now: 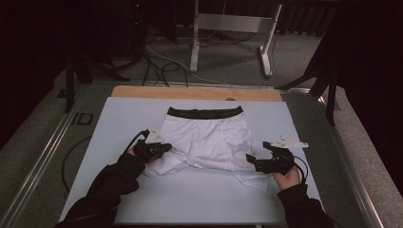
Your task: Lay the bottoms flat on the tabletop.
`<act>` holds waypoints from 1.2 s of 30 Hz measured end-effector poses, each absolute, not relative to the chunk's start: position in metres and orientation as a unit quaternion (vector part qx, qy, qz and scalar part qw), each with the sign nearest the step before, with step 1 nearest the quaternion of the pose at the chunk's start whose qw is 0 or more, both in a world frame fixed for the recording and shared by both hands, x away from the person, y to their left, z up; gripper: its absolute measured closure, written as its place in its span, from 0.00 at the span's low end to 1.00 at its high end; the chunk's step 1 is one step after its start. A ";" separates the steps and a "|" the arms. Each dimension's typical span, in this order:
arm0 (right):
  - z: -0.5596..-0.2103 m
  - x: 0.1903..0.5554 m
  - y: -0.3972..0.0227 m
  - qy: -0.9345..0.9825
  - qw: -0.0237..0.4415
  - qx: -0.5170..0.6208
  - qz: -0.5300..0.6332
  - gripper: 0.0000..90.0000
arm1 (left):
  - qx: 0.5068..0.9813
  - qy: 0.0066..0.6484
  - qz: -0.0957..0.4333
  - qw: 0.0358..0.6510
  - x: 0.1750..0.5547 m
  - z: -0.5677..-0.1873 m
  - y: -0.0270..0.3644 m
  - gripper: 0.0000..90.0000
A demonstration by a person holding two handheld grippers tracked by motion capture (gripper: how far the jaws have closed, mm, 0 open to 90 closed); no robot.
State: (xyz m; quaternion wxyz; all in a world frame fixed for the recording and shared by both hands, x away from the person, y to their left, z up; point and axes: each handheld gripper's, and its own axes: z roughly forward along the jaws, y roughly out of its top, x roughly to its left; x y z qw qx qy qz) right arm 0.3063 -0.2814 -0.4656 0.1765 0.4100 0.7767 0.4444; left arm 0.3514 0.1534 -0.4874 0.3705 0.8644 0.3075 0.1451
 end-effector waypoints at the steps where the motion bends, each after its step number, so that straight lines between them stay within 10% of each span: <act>1: -0.466 0.306 -0.281 0.777 0.177 0.410 0.444 0.12 | 0.864 0.308 0.145 0.370 0.351 -0.487 0.153 0.81; 5: -0.466 0.307 -0.281 0.777 0.177 0.409 0.445 0.12 | 0.850 0.305 0.150 0.402 0.337 -0.477 0.157 0.58; 20: -0.467 0.308 -0.280 0.777 0.173 0.411 0.444 0.12 | 0.895 0.227 0.153 0.351 0.309 -0.502 0.097 0.54; 24: -0.467 0.308 -0.281 0.777 0.173 0.411 0.444 0.12 | 0.897 0.229 0.155 0.344 0.315 -0.503 0.094 0.63; 25: -0.467 0.308 -0.281 0.778 0.174 0.411 0.443 0.12 | 0.897 0.228 0.152 0.348 0.315 -0.499 0.095 0.86; 27: -0.467 0.308 -0.281 0.777 0.174 0.411 0.445 0.12 | 0.896 0.226 0.145 0.353 0.313 -0.495 0.098 0.98; 36: -0.465 0.307 -0.280 0.777 0.177 0.409 0.445 0.12 | 0.907 0.153 0.071 0.387 0.272 -0.460 0.090 0.99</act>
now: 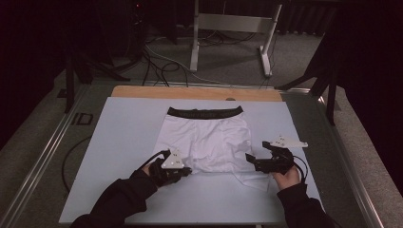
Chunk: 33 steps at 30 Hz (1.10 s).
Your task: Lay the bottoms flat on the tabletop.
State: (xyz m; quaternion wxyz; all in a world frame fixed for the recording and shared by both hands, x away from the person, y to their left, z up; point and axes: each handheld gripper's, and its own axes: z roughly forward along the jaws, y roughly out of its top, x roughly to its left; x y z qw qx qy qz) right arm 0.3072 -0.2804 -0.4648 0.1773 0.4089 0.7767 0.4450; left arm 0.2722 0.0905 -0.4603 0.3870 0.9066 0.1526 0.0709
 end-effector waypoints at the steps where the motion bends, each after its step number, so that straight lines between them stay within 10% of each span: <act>1: -0.464 0.307 -0.280 0.777 0.178 0.409 0.445 0.12 | 0.909 0.140 0.054 0.388 0.266 -0.457 0.088 0.99; 9: -0.463 0.307 -0.281 0.775 0.178 0.409 0.448 0.12 | 0.915 0.065 -0.020 0.398 0.227 -0.445 0.067 0.97; 15: -0.462 0.306 -0.282 0.773 0.179 0.410 0.449 0.12 | 0.912 0.067 0.000 0.405 0.216 -0.438 0.088 0.55; 33: -0.463 0.307 -0.280 0.774 0.180 0.411 0.446 0.12 | 0.935 0.115 -0.025 0.335 0.209 -0.509 0.180 0.59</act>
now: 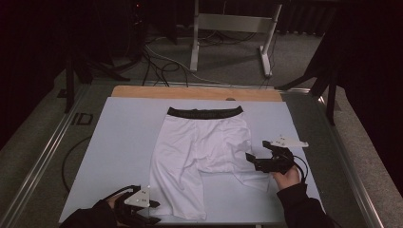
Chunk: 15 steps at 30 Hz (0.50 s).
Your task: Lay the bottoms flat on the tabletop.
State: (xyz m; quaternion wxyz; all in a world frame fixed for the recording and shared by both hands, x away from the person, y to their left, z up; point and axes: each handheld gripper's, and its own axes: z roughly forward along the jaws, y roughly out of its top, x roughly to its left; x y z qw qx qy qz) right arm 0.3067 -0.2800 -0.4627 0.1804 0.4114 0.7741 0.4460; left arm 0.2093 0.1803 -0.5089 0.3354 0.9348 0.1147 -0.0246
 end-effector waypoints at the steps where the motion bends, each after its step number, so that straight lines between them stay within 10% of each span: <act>1: -0.463 0.307 -0.280 0.774 0.180 0.411 0.446 0.12 | 0.934 0.114 -0.023 0.338 0.211 -0.510 0.182 0.61; 6: -0.463 0.307 -0.281 0.775 0.180 0.411 0.446 0.12 | 0.939 0.108 0.003 0.325 0.214 -0.508 0.185 0.95; 15: -0.463 0.306 -0.281 0.773 0.179 0.412 0.448 0.12 | 0.940 0.111 0.019 0.321 0.210 -0.494 0.208 0.99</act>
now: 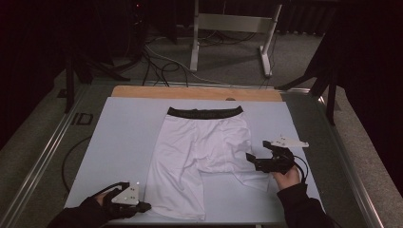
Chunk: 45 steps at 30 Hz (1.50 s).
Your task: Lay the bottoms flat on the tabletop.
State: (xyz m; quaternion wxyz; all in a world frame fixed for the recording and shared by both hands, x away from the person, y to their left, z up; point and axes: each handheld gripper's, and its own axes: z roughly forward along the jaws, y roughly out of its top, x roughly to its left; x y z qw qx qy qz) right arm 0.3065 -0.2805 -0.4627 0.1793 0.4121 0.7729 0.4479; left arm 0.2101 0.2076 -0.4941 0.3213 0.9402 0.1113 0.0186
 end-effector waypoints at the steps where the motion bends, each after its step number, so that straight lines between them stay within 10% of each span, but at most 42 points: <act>1: -0.463 0.306 -0.281 0.773 0.179 0.412 0.448 0.12 | 0.940 0.111 0.019 0.321 0.210 -0.494 0.208 0.99; 13: -0.463 0.306 -0.279 0.773 0.178 0.413 0.447 0.12 | 0.936 0.128 -0.004 0.327 0.202 -0.500 0.234 0.95; 22: -0.463 0.307 -0.279 0.774 0.179 0.414 0.445 0.12 | 0.904 0.136 -0.013 0.404 0.196 -0.482 0.206 0.46; 39: -0.463 0.306 -0.279 0.773 0.177 0.413 0.448 0.12 | 0.923 0.108 -0.005 0.370 0.188 -0.500 0.078 0.50; 45: -0.463 0.307 -0.280 0.772 0.178 0.414 0.449 0.12 | 0.938 0.081 0.057 0.333 0.181 -0.511 0.070 0.69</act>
